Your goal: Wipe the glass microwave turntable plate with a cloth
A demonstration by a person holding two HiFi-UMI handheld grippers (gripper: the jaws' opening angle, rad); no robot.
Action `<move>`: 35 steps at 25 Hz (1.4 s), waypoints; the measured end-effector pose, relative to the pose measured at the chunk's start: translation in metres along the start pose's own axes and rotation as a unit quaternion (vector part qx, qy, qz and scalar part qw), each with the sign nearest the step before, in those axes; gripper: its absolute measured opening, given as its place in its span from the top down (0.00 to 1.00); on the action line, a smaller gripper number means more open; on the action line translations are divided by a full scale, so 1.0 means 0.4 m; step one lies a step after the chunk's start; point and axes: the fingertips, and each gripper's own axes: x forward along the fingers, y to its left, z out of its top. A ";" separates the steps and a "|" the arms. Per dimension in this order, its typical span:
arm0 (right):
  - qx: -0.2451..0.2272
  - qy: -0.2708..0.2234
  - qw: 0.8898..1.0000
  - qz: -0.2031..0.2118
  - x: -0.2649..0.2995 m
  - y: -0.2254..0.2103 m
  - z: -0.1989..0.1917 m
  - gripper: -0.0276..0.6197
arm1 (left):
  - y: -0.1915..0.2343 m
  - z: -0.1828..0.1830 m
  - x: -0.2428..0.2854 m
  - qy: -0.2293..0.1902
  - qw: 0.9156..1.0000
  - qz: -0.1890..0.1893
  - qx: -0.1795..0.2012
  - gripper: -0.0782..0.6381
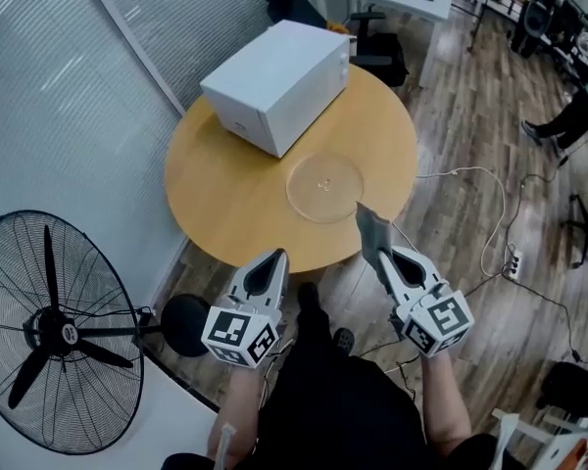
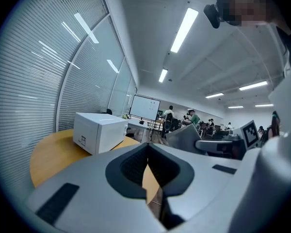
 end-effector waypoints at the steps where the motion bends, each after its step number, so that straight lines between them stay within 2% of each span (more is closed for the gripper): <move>1: 0.000 0.003 1.000 0.000 0.022 -0.008 0.004 0.92 | 0.017 0.006 0.017 0.002 1.000 -0.002 0.002 0.90; 6: 0.000 0.009 1.000 -0.002 0.122 -0.043 0.026 0.92 | 0.106 0.027 0.100 0.008 1.000 -0.005 0.005 0.90; 14: 0.006 0.016 0.999 -0.029 0.270 -0.115 0.053 0.92 | 0.226 0.045 0.240 0.021 0.999 -0.031 -0.006 0.90; 24: 0.013 0.028 0.998 -0.057 0.394 -0.149 0.045 0.92 | 0.287 0.004 0.334 0.053 0.995 -0.079 -0.028 0.90; 30: 0.013 0.041 0.998 -0.049 0.438 -0.160 0.043 0.92 | 0.315 -0.031 0.359 0.070 0.994 -0.073 -0.052 0.90; 35: 0.011 0.054 0.998 -0.028 0.484 -0.188 0.036 0.92 | 0.348 -0.065 0.386 0.082 0.993 -0.048 -0.067 0.90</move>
